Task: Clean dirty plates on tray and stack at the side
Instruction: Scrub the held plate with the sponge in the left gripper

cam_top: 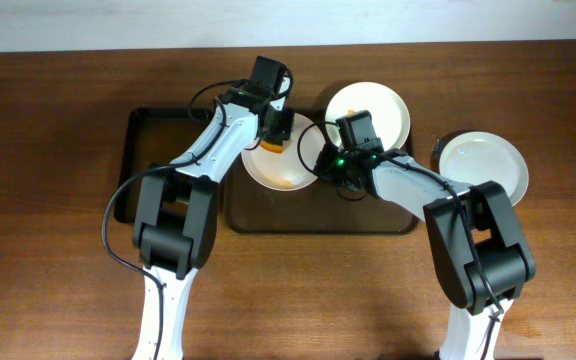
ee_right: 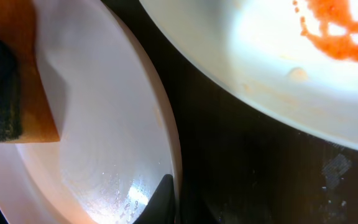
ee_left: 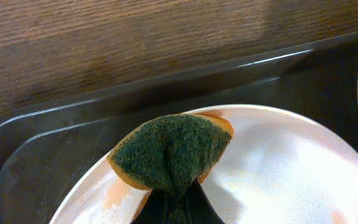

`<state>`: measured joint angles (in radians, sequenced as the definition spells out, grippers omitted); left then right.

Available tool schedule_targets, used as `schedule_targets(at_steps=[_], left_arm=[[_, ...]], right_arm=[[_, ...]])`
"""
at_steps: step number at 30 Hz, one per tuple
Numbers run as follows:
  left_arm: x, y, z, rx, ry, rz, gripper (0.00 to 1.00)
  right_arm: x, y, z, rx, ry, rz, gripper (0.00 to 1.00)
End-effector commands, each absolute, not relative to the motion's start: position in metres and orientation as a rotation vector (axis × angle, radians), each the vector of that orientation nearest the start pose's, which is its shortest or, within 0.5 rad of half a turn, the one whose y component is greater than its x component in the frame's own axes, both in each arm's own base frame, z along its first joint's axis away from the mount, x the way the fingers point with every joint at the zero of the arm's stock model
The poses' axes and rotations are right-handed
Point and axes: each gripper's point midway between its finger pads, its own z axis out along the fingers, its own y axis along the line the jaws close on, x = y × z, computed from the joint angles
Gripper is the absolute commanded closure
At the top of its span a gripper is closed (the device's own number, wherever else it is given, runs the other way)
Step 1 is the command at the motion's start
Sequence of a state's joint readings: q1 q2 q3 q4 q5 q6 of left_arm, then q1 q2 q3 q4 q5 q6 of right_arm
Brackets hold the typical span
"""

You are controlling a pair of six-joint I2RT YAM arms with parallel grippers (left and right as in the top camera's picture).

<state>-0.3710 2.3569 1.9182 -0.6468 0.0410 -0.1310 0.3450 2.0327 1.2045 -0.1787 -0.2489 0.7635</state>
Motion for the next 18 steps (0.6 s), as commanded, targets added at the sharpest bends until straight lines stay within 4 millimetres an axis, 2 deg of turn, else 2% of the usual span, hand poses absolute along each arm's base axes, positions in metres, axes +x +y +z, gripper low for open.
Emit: schedule_targets(at_steps=[1, 3, 5, 6, 7, 9, 10, 11, 12, 13, 14, 15, 16, 18], left_arm=[[0.506, -0.225, 0.018, 0.412, 2.731, -0.339, 1.00], [0.457, -0.236, 0.011, 0.449, 2.908, -0.548, 1.00], [0.421, -0.252, 0.018, 0.451, 3.010, -0.796, 1.00], [0.418, -0.256, 0.021, 0.451, 3.006, -0.852, 1.00], [0.424, -0.255, 0.022, 0.448, 2.986, -0.851, 1.00], [0.456, -0.240, 0.022, 0.391, 2.898, -0.787, 1.00], [0.478, -0.219, 0.016, 0.256, 2.884, -0.625, 1.00], [0.492, -0.199, 0.012, 0.140, 2.877, -0.479, 1.00], [0.505, -0.171, 0.009, -0.006, 2.857, -0.268, 1.00], [0.511, -0.146, 0.007, -0.156, 2.832, -0.096, 1.00], [0.508, -0.132, 0.006, -0.253, 2.825, 0.009, 1.00], [0.492, -0.130, 0.002, -0.347, 2.884, 0.015, 1.00], [0.475, -0.135, -0.001, -0.409, 2.957, -0.030, 1.00], [0.427, -0.160, -0.002, -0.604, 3.163, -0.242, 1.00]], right_arm=[[0.424, 0.198, -0.014, 0.450, 2.725, 0.670, 0.96], [0.423, 0.198, -0.014, 0.449, 2.727, 0.674, 0.96], [0.423, 0.199, -0.013, 0.448, 2.728, 0.680, 0.96], [0.423, 0.199, -0.013, 0.446, 2.729, 0.686, 0.96], [0.422, 0.200, -0.013, 0.445, 2.730, 0.689, 0.96], [0.422, 0.200, -0.013, 0.445, 2.730, 0.689, 0.96], [0.422, 0.200, -0.013, 0.445, 2.730, 0.689, 0.96], [0.422, 0.200, -0.013, 0.445, 2.730, 0.689, 0.96], [0.422, 0.200, -0.013, 0.445, 2.730, 0.689, 0.96], [0.423, 0.200, -0.013, 0.446, 2.730, 0.689, 0.96], [0.423, 0.200, -0.013, 0.445, 2.730, 0.689, 0.96], [0.423, 0.200, -0.013, 0.445, 2.729, 0.689, 0.96], [0.423, 0.200, -0.013, 0.445, 2.729, 0.689, 0.96], [0.423, 0.200, -0.013, 0.445, 2.730, 0.689, 0.96]])
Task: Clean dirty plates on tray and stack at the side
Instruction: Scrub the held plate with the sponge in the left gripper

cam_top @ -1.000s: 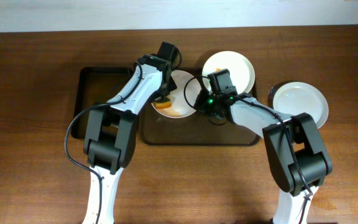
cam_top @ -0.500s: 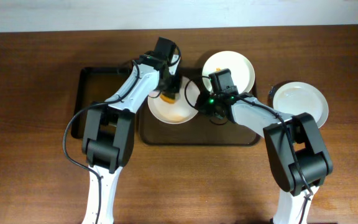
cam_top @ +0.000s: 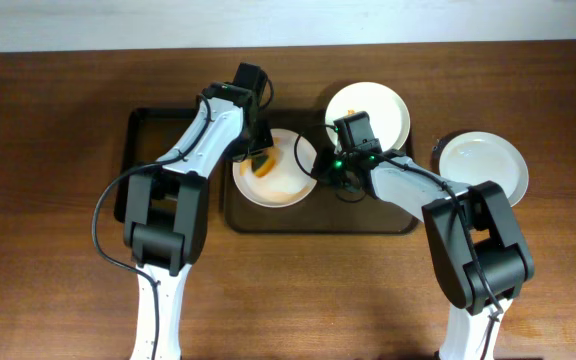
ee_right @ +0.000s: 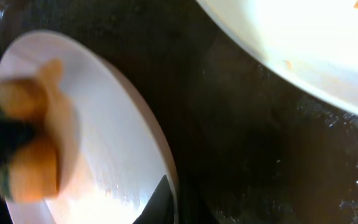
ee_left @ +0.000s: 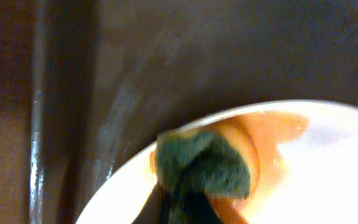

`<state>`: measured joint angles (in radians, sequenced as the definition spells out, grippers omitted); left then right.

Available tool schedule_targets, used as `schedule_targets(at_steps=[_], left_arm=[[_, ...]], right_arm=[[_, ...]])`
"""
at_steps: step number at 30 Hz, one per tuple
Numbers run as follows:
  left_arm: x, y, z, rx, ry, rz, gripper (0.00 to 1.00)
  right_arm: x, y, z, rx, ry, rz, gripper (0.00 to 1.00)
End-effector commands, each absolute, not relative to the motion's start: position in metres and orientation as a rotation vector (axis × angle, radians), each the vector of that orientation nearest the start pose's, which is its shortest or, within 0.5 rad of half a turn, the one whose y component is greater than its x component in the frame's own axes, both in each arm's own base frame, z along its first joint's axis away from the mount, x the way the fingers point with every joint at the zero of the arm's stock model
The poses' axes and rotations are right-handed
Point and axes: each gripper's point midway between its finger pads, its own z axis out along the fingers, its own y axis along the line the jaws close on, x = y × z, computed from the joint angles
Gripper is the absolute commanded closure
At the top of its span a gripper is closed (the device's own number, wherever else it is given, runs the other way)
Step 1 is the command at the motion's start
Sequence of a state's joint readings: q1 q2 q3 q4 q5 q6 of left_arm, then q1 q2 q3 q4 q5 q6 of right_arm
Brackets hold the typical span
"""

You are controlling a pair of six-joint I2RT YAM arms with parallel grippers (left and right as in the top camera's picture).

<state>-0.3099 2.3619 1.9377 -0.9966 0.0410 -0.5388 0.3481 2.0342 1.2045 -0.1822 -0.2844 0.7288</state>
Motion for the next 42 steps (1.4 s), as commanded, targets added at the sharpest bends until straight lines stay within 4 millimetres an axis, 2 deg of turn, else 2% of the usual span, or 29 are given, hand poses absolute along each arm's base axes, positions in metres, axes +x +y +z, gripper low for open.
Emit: schedule_targets(at_steps=[1, 3, 5, 6, 7, 10, 12, 16, 17, 19, 21, 23, 26, 27, 28, 30, 31, 32, 33, 36, 37, 38, 39, 42], left_arm=[[0.410, -0.170, 0.002, -0.630, 3.238, -0.334, 1.00], [0.401, -0.191, 0.010, -0.652, 3.284, -0.545, 1.00], [0.401, -0.206, 0.016, -0.690, 3.281, -0.693, 1.00], [0.394, -0.210, 0.020, -0.850, 3.298, -0.717, 1.00], [0.387, -0.208, 0.021, -1.071, 3.298, -0.661, 1.00], [0.396, -0.196, 0.013, -1.331, 3.180, -0.495, 1.00], [0.401, -0.180, 0.006, -1.453, 3.088, -0.330, 1.00], [0.416, -0.134, -0.003, -1.654, 2.778, 0.038, 1.00], [0.426, -0.127, -0.004, -1.635, 2.705, 0.076, 1.00], [0.441, -0.132, -0.004, -1.549, 2.690, 0.019, 1.00], [0.464, -0.143, -0.002, -1.250, 2.733, -0.039, 1.00], [0.491, -0.153, 0.004, -0.757, 2.769, -0.029, 1.00], [0.509, -0.167, 0.010, -0.262, 2.775, -0.023, 1.00], [0.514, -0.170, 0.012, -0.039, 2.767, -0.002, 1.00], [0.519, -0.177, 0.014, 0.030, 2.747, -0.044, 1.00], [0.517, -0.187, 0.016, 0.088, 2.759, -0.132, 1.00], [0.512, -0.201, 0.027, 0.187, 2.766, -0.290, 1.00], [0.508, -0.208, 0.043, 0.235, 2.763, -0.410, 1.00], [0.506, -0.207, 0.072, 0.246, 2.743, -0.518, 1.00], [0.501, -0.165, 0.161, 0.156, 2.650, -0.568, 1.00], [0.497, -0.154, 0.179, 0.134, 2.634, -0.562, 1.00], [0.493, -0.143, 0.190, 0.135, 2.621, -0.548, 1.00], [0.490, -0.137, 0.192, 0.144, 2.630, -0.538, 1.00], [0.492, -0.117, 0.190, 0.093, 2.642, -0.519, 1.00]], right_arm=[[0.422, 0.200, -0.013, 0.444, 2.730, 0.692, 0.96], [0.422, 0.201, -0.013, 0.442, 2.732, 0.699, 0.96], [0.422, 0.201, -0.013, 0.443, 2.732, 0.699, 0.96], [0.422, 0.201, -0.013, 0.442, 2.732, 0.699, 0.96], [0.422, 0.201, -0.013, 0.443, 2.732, 0.699, 0.96], [0.422, 0.201, -0.013, 0.443, 2.732, 0.699, 0.96], [0.422, 0.201, -0.013, 0.443, 2.731, 0.698, 0.96], [0.422, 0.201, -0.013, 0.443, 2.731, 0.698, 0.96], [0.422, 0.201, -0.013, 0.443, 2.731, 0.698, 0.96], [0.422, 0.201, -0.013, 0.442, 2.731, 0.698, 0.96], [0.422, 0.201, -0.013, 0.443, 2.731, 0.698, 0.96], [0.422, 0.201, -0.013, 0.443, 2.731, 0.698, 0.96], [0.422, 0.201, -0.013, 0.443, 2.731, 0.698, 0.96], [0.422, 0.201, -0.013, 0.442, 2.732, 0.699, 0.96], [0.422, 0.201, -0.013, 0.443, 2.731, 0.698, 0.96], [0.422, 0.201, -0.013, 0.443, 2.731, 0.698, 0.96], [0.422, 0.201, -0.013, 0.443, 2.732, 0.699, 0.96], [0.422, 0.201, -0.013, 0.442, 2.732, 0.698, 0.96], [0.422, 0.201, -0.013, 0.443, 2.732, 0.699, 0.96], [0.422, 0.202, -0.012, 0.441, 2.733, 0.705, 0.96], [0.423, 0.203, -0.010, 0.435, 2.730, 0.723, 0.87], [0.428, 0.209, -0.001, 0.332, 2.719, 0.776, 0.78], [0.435, 0.210, 0.008, 0.287, 2.702, 0.795, 0.70], [0.444, 0.198, 0.005, 0.299, 2.685, 0.673, 0.66]])
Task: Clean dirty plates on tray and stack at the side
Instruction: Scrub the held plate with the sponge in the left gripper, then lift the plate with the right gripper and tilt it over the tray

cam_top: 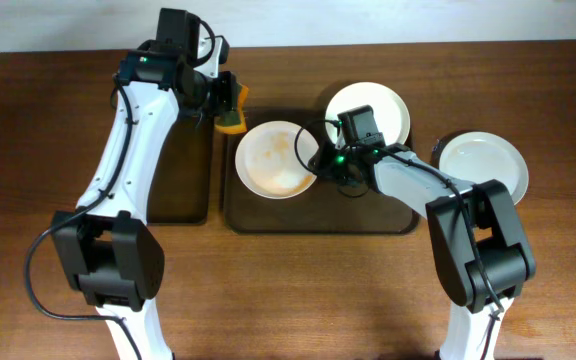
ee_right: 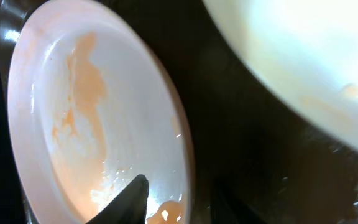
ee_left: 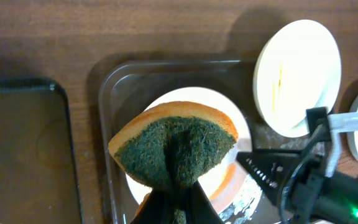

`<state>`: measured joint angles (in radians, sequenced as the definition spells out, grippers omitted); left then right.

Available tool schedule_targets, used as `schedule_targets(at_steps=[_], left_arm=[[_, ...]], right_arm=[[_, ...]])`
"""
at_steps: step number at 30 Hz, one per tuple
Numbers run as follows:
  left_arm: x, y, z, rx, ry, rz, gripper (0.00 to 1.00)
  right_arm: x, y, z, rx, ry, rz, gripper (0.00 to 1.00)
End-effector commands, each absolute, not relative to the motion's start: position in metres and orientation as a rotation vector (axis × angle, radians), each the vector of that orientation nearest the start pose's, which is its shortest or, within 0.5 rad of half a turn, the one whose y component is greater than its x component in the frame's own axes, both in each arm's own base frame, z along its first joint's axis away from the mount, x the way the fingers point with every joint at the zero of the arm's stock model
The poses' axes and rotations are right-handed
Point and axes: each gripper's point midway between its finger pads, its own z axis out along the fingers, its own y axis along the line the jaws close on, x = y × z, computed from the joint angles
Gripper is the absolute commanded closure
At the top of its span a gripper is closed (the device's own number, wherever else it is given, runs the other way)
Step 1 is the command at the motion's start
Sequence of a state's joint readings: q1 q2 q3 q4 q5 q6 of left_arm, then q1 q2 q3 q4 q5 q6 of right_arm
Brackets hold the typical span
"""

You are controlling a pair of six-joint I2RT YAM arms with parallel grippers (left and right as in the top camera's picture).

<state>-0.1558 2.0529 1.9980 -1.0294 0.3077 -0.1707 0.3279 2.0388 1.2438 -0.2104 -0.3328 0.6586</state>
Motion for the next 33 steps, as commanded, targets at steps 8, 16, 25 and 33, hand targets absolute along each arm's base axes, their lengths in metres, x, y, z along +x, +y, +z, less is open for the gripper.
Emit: schedule_targets(at_steps=[8, 16, 25, 33], left_arm=[[0.497, -0.084, 0.185, 0.003, 2.650, -0.455, 1.00], [0.497, -0.083, 0.185, 0.001, 2.650, -0.455, 1.00], [0.497, -0.082, 0.185, -0.001, 2.650, -0.451, 1.00], [0.497, -0.082, 0.185, 0.000, 2.650, -0.451, 1.00]], right_arm=[[0.436, 0.212, -0.027, 0.344, 2.705, 0.520, 0.96], [0.427, 0.164, 0.086, 0.209, 2.602, 0.353, 0.96], [0.386, 0.151, 0.230, -0.039, 1.954, -0.755, 0.96], [0.367, 0.166, 0.292, -0.001, 1.705, -0.987, 0.96]])
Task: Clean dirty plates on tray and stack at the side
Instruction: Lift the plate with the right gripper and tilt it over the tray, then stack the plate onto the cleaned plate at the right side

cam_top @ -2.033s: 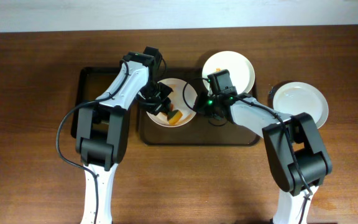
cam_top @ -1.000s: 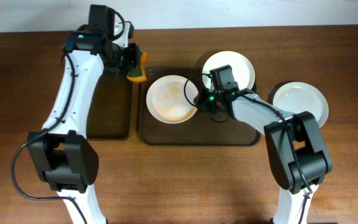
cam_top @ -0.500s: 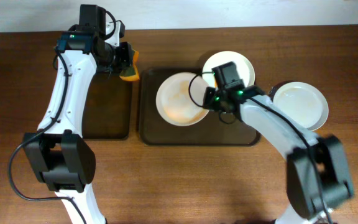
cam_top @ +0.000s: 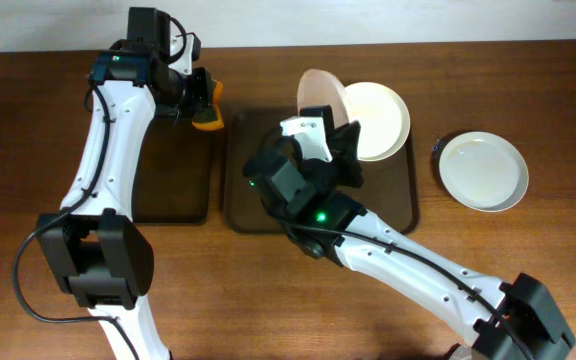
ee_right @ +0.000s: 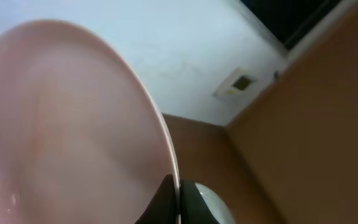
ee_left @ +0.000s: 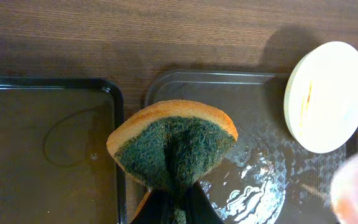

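My right gripper (cam_top: pixel 336 132) is shut on the rim of a white plate (cam_top: pixel 316 96), held tilted on edge high above the right tray (cam_top: pixel 268 200). In the right wrist view this plate (ee_right: pixel 73 124) fills the left side, its rim clamped in the gripper (ee_right: pixel 174 202). A second plate (cam_top: pixel 378 120) with yellowish smears lies at the tray's far right corner. A clean plate (cam_top: pixel 483 170) sits on the table to the right. My left gripper (cam_top: pixel 193 105) is shut on an orange and green sponge (ee_left: pixel 173 149), hovering over the gap between the two trays.
A second dark tray (cam_top: pixel 168 170) lies left of the right tray and shows as a dark tray (ee_left: pixel 42 143) in the left wrist view. The right tray's floor (ee_left: pixel 253 180) is wet. My raised right arm (cam_top: pixel 368 240) covers much of the right tray from above.
The plate lay flat on the tray with my right gripper at its rim; now it is off the tray, tilted on edge. The sponge hand has shifted slightly left.
The sponge first pressed on the plate's far edge while my right gripper held the rim. Then it was on the plate's left part. Later the sponge was clear, up at the tray's far left corner, faint orange smears remaining. Now the plate is in the air.
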`<state>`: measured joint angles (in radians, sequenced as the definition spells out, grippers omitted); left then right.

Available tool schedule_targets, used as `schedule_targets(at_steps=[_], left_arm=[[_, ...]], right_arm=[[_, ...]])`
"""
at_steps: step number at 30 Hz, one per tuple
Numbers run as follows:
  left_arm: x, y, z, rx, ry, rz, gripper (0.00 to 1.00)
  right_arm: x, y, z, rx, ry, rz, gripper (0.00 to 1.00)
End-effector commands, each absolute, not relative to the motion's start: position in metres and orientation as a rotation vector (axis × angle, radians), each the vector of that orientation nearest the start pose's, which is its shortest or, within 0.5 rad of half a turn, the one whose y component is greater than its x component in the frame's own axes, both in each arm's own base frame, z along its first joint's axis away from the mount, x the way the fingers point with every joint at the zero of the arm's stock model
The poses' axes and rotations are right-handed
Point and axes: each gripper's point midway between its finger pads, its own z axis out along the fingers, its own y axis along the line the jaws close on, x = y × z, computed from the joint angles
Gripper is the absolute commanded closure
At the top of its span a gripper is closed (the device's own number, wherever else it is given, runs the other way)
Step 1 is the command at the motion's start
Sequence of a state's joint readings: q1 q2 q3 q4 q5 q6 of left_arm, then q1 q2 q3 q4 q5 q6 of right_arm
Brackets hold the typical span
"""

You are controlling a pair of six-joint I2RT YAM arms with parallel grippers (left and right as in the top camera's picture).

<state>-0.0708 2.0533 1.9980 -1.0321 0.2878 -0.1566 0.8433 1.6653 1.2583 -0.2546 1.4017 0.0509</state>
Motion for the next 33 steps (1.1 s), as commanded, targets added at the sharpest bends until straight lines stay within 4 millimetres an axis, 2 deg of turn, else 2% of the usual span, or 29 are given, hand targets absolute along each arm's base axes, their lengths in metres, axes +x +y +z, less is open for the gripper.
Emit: schedule_targets(at_steps=[1, 3, 6, 7, 10, 11, 12, 14, 15, 16, 18, 19, 21, 23, 24, 27, 28, 29, 30, 31, 33], left_arm=[[0.497, -0.082, 0.185, -0.001, 2.650, -0.451, 1.00], [0.497, -0.082, 0.185, -0.001, 2.650, -0.451, 1.00], [0.497, -0.082, 0.185, 0.000, 2.651, -0.451, 1.00], [0.497, -0.082, 0.185, 0.000, 2.650, -0.451, 1.00], [0.497, -0.082, 0.185, 0.000, 2.650, -0.451, 1.00], [0.497, -0.082, 0.185, 0.000, 2.650, -0.451, 1.00], [0.497, -0.082, 0.185, 0.000, 2.650, -0.451, 1.00], [0.497, -0.082, 0.185, -0.001, 2.650, -0.451, 1.00], [0.497, -0.082, 0.185, -0.001, 2.650, -0.451, 1.00], [0.497, -0.082, 0.185, 0.000, 2.650, -0.451, 1.00], [0.497, -0.083, 0.185, 0.002, 2.650, -0.452, 1.00], [0.497, -0.083, 0.185, 0.002, 2.650, -0.452, 1.00], [0.497, -0.083, 0.185, 0.002, 2.650, -0.452, 1.00], [0.497, -0.083, 0.185, 0.002, 2.650, -0.452, 1.00], [0.497, -0.083, 0.185, 0.003, 2.650, -0.451, 1.00], [0.498, -0.080, 0.184, -0.006, 2.652, -0.421, 1.00], [0.498, -0.080, 0.184, -0.006, 2.652, -0.421, 1.00], [0.498, -0.080, 0.184, -0.006, 2.652, -0.421, 1.00], [0.498, -0.080, 0.184, -0.006, 2.652, -0.421, 1.00], [0.498, -0.080, 0.184, -0.005, 2.652, -0.421, 1.00], [0.498, -0.080, 0.184, -0.005, 2.651, -0.421, 1.00]], right_arm=[[0.369, 0.170, 0.297, 0.002, 1.698, -0.976, 0.96], [0.373, 0.177, 0.299, -0.019, 1.702, -0.939, 0.96], [0.384, 0.201, 0.275, -0.195, 1.783, -0.789, 0.96], [0.387, 0.214, 0.251, -0.255, 1.866, -0.643, 0.96], [0.389, 0.223, 0.200, -0.220, 2.121, -0.271, 0.96], [0.389, 0.221, 0.194, -0.183, 2.203, -0.117, 0.96], [0.390, 0.213, 0.196, -0.148, 2.248, -0.011, 0.96], [0.391, 0.173, 0.210, -0.028, 2.334, 0.203, 0.96], [0.394, 0.141, 0.215, 0.075, 2.355, 0.246, 0.96], [0.395, 0.087, 0.217, 0.254, 2.377, 0.239, 0.96], [0.387, -0.013, 0.206, 0.623, 2.384, 0.171, 0.96], [0.376, -0.072, 0.193, 0.830, 2.376, 0.123, 0.96], [0.350, -0.158, 0.162, 1.126, 2.339, -0.032, 0.96], [0.333, -0.201, 0.126, 1.303, 2.353, -0.073, 0.96], [0.333, -0.212, 0.107, 1.344, 2.370, -0.081, 0.96], [0.347, -0.208, 0.064, 1.319, 2.461, -0.040, 0.96], [0.356, -0.197, 0.056, 1.262, 2.499, 0.006, 0.75], [0.361, -0.190, 0.057, 1.222, 2.515, 0.014, 0.53], [0.368, -0.183, 0.063, 1.169, 2.526, 0.039, 0.48], [0.384, -0.165, 0.078, 1.075, 2.533, 0.141, 0.47], [0.411, -0.137, 0.109, 0.947, 2.537, 0.175, 0.50]])
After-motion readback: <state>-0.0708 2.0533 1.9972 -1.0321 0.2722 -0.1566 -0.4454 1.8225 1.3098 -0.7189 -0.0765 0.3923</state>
